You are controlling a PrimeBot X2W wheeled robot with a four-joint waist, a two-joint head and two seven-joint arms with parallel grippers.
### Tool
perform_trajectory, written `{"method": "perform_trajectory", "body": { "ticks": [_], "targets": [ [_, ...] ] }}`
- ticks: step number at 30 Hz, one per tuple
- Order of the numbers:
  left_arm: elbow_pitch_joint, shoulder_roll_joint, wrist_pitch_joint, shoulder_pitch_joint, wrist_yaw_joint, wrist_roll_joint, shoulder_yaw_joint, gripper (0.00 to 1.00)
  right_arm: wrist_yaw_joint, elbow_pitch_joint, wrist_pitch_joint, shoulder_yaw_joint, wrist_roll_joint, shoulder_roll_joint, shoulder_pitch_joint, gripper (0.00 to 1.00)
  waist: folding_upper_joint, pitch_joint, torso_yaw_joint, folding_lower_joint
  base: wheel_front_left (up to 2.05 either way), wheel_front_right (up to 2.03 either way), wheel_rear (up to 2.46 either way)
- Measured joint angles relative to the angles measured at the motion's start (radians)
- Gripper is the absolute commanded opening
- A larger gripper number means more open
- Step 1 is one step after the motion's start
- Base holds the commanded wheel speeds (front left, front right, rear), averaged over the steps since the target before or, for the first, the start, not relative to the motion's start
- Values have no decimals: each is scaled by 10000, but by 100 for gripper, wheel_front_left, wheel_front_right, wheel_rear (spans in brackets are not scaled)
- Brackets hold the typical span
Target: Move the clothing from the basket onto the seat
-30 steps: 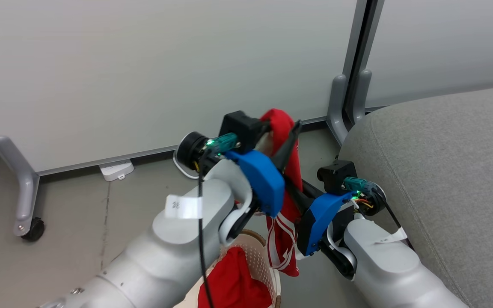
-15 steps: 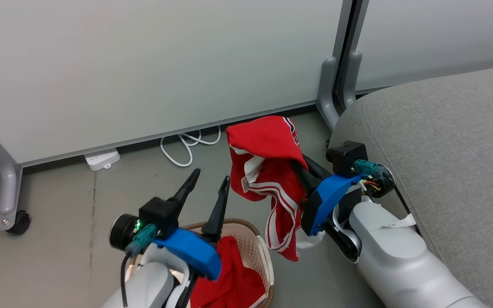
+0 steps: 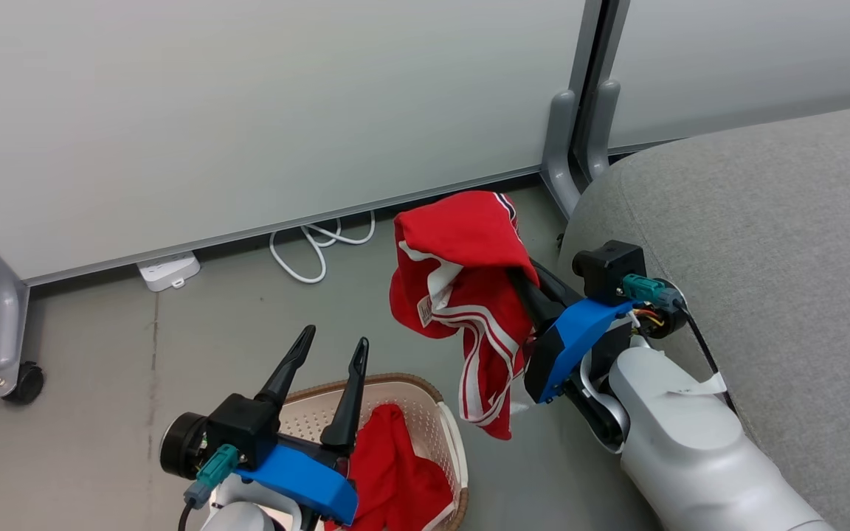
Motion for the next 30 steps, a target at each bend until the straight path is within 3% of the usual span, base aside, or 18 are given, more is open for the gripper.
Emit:
{"method": "perform_trajectory", "body": {
  "ticks": [7, 25, 30],
  "targets": [
    [125, -265, 0, 314, -286, 522, 711, 100, 0, -151, 0, 48, -2, 25, 135, 0, 0, 47, -638, 0, 0, 0, 0],
    [153, -639, 0, 452, -767, 1313, 1609, 100, 0, -439, -2, 61, 157, 31, 230, 0, 0, 460, -3806, 0, 0, 0, 0],
    [272, -683, 0, 345, -848, 1475, 1582, 100, 0, -506, -2, -205, 123, 27, 403, 0, 0, 679, -4283, 0, 0, 0, 0]
  ]
}}
